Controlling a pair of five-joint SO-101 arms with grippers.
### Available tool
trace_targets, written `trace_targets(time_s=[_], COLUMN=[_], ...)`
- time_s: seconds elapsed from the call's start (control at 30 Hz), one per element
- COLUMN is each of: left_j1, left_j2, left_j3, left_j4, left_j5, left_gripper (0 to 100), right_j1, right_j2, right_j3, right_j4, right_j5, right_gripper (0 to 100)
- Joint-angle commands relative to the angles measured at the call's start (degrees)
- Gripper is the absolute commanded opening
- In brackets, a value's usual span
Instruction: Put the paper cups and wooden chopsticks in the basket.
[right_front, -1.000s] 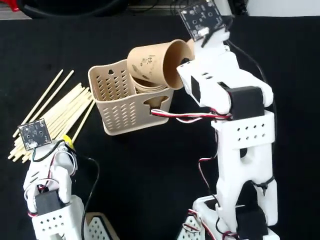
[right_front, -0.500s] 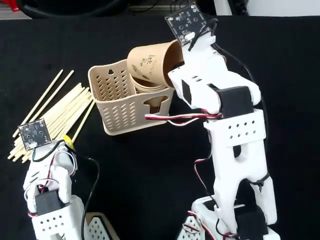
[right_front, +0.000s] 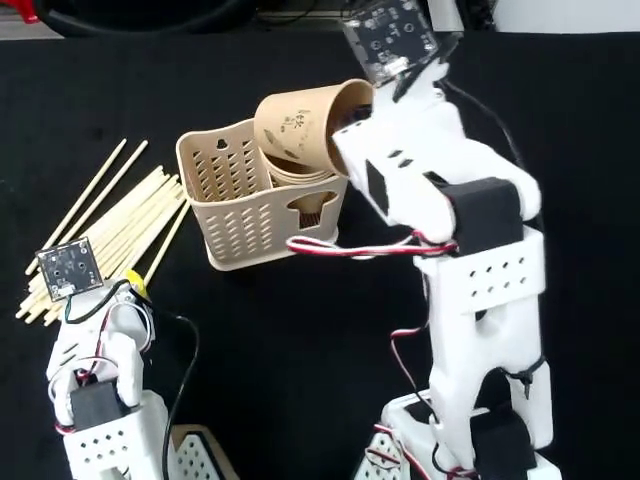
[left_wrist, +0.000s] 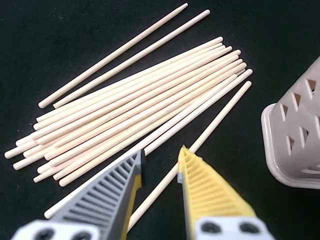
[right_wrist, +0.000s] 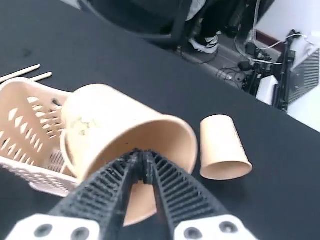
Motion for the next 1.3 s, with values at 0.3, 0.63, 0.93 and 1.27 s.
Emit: trace_targets(time_s=[0.3,0.63,0.93,1.27], left_j1=[0.6,0.6,0.6,0.6], left_j2=[-0.2,-0.2,-0.2,-0.2], left_j3=[-0.3,-0.3,-0.3,-0.3], left_j4=[-0.5,-0.5,-0.6,-0.7], left_j5=[-0.4,-0.4,-0.4,-0.4], left_gripper=[13,13,13,13], right_j1=[-3.8,-3.3,1.3,-6.0], right_j2=[2.7,2.6,7.7,10.9], right_j3=[-4.3,-4.4,2.3,3.5], right_j4=[-13.3,-15.1,-19.9,-27.2], right_j5=[-0.4,-0.4,-0.3,-0.1], right_gripper=[1.4,1.4,1.5,1.3])
